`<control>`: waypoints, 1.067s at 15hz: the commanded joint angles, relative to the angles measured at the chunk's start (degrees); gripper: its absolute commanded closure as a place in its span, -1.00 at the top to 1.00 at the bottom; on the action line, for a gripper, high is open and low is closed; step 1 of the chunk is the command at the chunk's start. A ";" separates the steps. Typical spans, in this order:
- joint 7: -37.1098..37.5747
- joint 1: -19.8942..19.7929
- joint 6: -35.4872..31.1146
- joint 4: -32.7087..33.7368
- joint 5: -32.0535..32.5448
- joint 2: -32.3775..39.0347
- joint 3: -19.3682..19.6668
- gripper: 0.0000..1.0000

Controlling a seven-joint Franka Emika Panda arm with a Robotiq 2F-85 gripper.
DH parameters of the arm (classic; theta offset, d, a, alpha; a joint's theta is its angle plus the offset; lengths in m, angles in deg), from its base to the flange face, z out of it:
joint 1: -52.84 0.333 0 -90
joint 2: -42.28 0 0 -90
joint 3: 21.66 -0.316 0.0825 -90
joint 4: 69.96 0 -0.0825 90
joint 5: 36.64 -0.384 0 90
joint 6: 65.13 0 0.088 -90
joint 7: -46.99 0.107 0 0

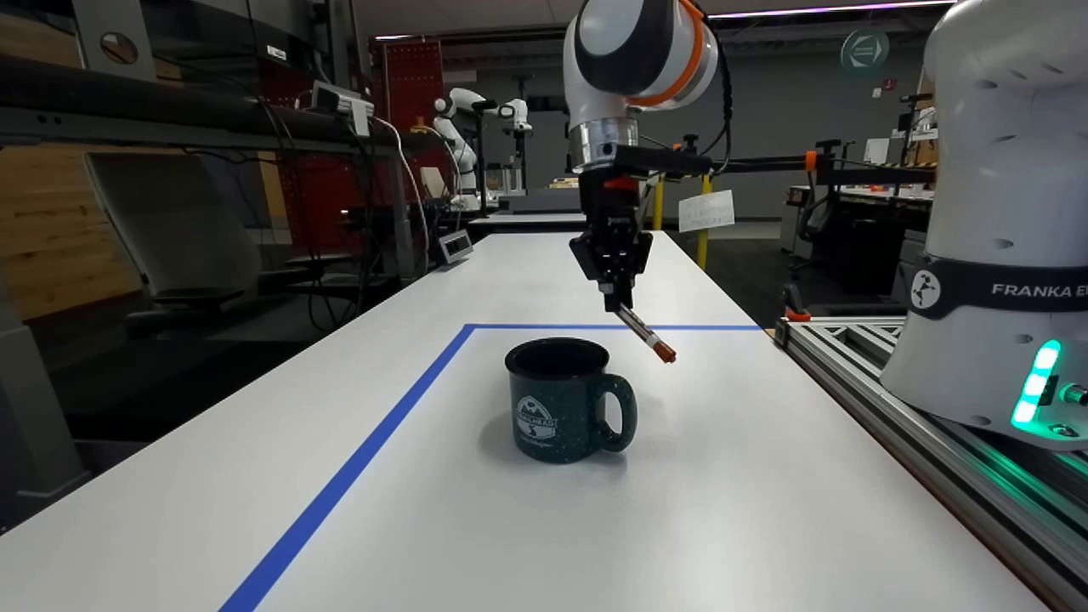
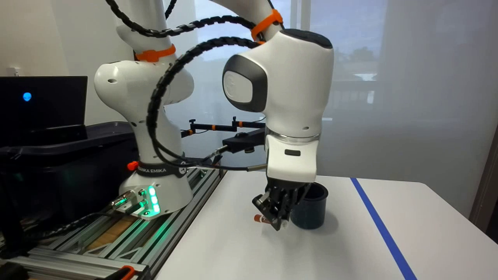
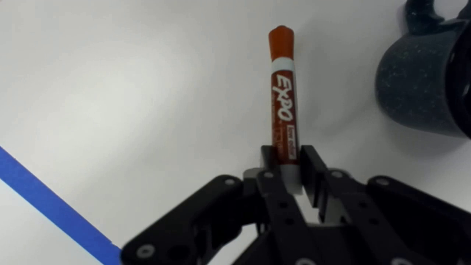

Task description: Remove the marker out of the cup

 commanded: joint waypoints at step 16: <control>-2.93 2.38 -26.42 5.46 -1.26 17.86 -8.66 -0.03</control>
